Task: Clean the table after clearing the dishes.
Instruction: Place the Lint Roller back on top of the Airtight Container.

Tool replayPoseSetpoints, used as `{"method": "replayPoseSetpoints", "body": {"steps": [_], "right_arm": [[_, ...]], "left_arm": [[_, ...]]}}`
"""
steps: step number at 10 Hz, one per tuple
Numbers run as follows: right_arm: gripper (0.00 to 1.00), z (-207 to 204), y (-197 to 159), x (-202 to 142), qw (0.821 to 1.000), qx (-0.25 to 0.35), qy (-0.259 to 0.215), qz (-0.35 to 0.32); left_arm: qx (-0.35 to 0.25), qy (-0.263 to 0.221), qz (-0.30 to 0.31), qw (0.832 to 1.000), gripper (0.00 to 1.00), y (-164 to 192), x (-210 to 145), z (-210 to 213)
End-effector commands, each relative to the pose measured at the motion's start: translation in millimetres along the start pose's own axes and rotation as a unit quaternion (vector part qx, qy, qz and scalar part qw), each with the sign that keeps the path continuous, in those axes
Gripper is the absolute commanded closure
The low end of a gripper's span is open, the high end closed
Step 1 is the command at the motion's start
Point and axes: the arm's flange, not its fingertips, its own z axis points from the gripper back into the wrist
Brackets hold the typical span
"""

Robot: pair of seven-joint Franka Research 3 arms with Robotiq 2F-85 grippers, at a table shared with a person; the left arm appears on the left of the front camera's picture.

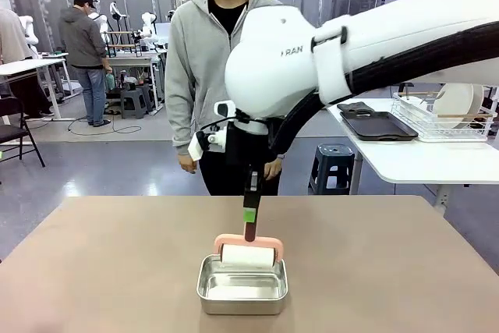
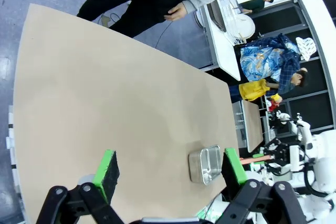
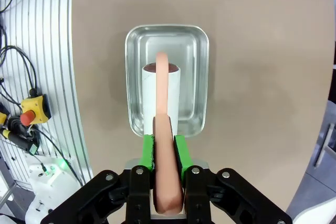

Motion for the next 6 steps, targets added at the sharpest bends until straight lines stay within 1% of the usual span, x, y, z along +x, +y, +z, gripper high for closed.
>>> {"method": "replayPoseSetpoints", "body": {"steps": [1, 2, 4, 6], "right_arm": [[0.79, -9.2, -5.3, 17.1, 1.000, 0.008, 0.014, 0.020], [0.79, -15.6, -9.7, 20.5, 0.999, 0.006, 0.022, 0.024], [0.79, -24.0, -16.6, 25.5, 0.999, 0.006, 0.017, 0.035], [0.79, -31.7, -22.7, 26.2, 0.999, -0.002, 0.019, 0.032]], "left_arm": [[-0.002, 0.001, -0.002, 1.000, 0.00, -0.7, 2.1, 2.7], [-0.002, 0.001, -0.002, 1.000, 0.00, -0.7, 2.1, 2.7], [-0.002, 0.001, -0.002, 1.000, 0.00, -0.7, 2.1, 2.7], [-0.002, 0.001, -0.002, 1.000, 0.00, -0.7, 2.1, 2.7]]}}
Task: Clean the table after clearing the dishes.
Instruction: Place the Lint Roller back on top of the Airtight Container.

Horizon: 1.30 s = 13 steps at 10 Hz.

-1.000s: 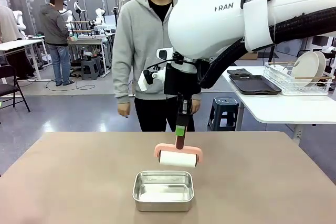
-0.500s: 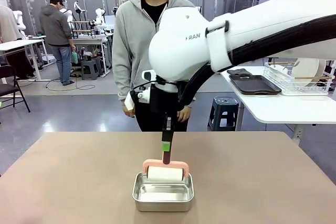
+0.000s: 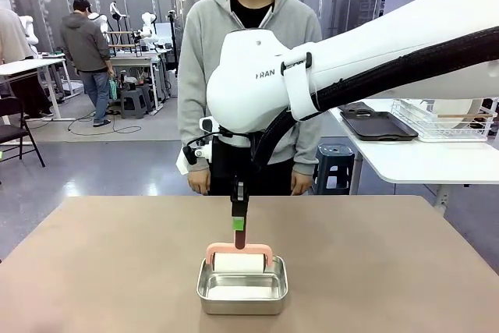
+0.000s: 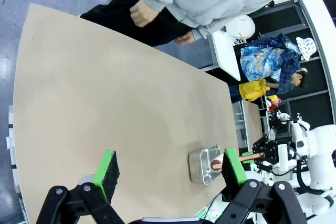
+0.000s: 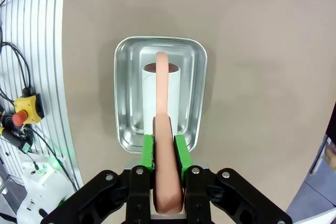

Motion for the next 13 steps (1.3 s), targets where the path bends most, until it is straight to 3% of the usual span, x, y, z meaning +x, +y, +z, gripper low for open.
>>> {"method": "replayPoseSetpoints", "body": {"steps": [1, 5, 8, 13], "right_arm": [[0.79, -5.5, -5.4, 2.3, 1.000, -0.023, 0.014, 0.004], [0.79, -43.0, -12.6, 6.7, 0.999, -0.038, 0.001, 0.012], [0.79, -72.4, -18.4, 12.6, 0.998, -0.060, 0.033, 0.013], [0.79, -93.4, -21.3, 9.8, 0.999, -0.032, 0.023, 0.000]], "left_arm": [[-0.002, 0.001, -0.002, 1.000, 0.00, -0.8, 2.1, 2.6], [-0.002, 0.001, -0.002, 1.000, 0.00, -0.8, 2.1, 2.6], [-0.002, 0.001, -0.002, 1.000, 0.00, -0.8, 2.1, 2.6], [-0.002, 0.001, -0.002, 1.000, 0.00, -0.8, 2.1, 2.6]]}}
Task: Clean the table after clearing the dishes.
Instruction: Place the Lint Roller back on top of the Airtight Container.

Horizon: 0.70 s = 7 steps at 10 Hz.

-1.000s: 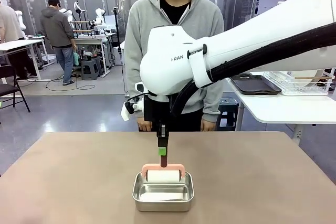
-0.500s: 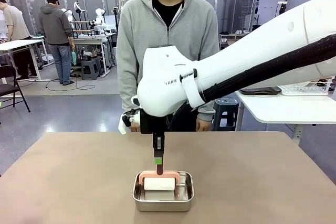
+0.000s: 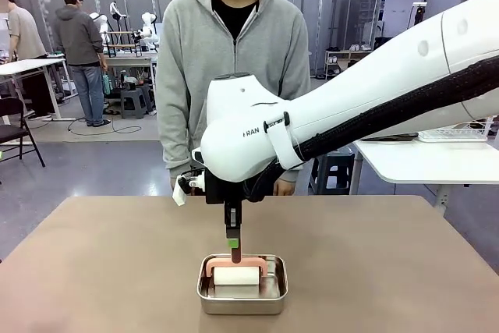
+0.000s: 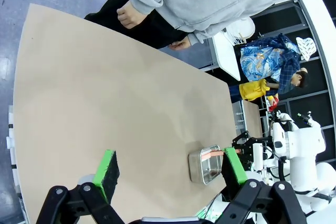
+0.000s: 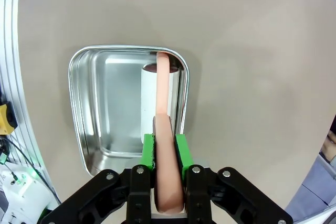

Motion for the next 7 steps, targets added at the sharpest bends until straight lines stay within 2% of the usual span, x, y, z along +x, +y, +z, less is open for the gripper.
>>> {"method": "replayPoseSetpoints", "body": {"steps": [1, 2, 7], "right_arm": [[0.79, -22.8, -1.0, -3.9, 1.000, 0.005, 0.002, -0.005], [0.79, 0.0, 0.0, 0.0, 1.000, 0.000, 0.000, 0.000], [0.79, 0.0, 0.0, 0.0, 1.000, 0.000, 0.000, 0.000]], "left_arm": [[-0.002, 0.001, -0.002, 1.000, 0.00, -0.8, 2.1, 2.7], [-0.002, 0.001, -0.002, 1.000, 0.00, -0.8, 2.1, 2.7], [-0.002, 0.001, -0.002, 1.000, 0.00, -0.8, 2.1, 2.7]]}}
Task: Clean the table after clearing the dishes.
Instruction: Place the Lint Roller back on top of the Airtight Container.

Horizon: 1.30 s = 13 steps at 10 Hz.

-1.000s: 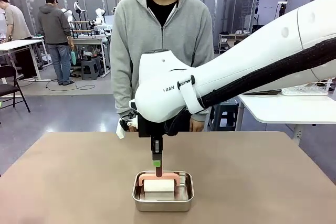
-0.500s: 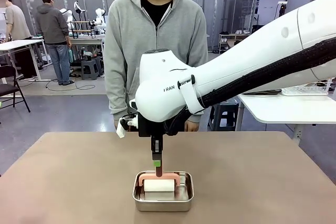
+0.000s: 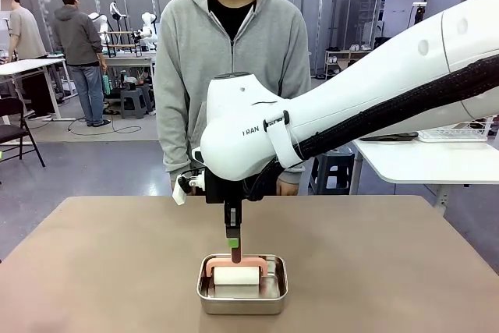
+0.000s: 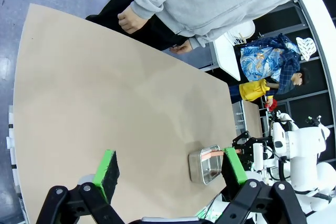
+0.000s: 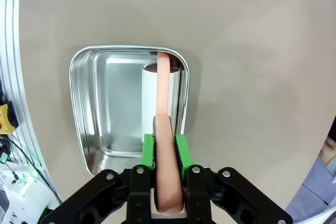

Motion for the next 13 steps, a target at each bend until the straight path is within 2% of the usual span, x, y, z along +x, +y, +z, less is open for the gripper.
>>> {"method": "replayPoseSetpoints", "body": {"steps": [1, 2, 3, 4, 5, 7, 13], "right_arm": [[0.79, -1.2, -0.2, -0.4, 1.000, -0.002, -0.001, 0.000], [0.79, 0.0, 0.0, 0.0, 1.000, 0.000, 0.000, 0.000], [0.51, 2.0, 1.6, -1.2, 1.000, 0.001, 0.002, 0.007], [0.43, 4.0, 2.0, -1.0, 1.000, -0.001, 0.006, 0.007], [0.15, 6.3, 1.9, -0.6, 1.000, -0.003, 0.006, 0.005], [0.00, 8.5, 0.8, -1.2, 1.000, -0.004, 0.007, 0.000], [0.00, 15.3, -12.3, -1.6, 1.000, -0.004, 0.014, -0.014]], "left_arm": [[-0.002, 0.001, -0.002, 1.000, 0.00, -0.8, 2.1, 2.7], [-0.002, 0.001, -0.002, 1.000, 0.00, -0.8, 2.1, 2.7], [-0.002, 0.001, -0.002, 1.000, 0.00, -0.8, 2.1, 2.7], [-0.002, 0.001, -0.002, 1.000, 0.00, -0.8, 2.1, 2.7], [-0.002, 0.001, -0.002, 1.000, 0.00, -0.8, 2.1, 2.7], [-0.002, 0.001, -0.002, 1.000, 0.00, -0.8, 2.1, 2.7], [-0.002, 0.001, -0.002, 1.000, 0.00, -0.8, 2.1, 2.7]]}}
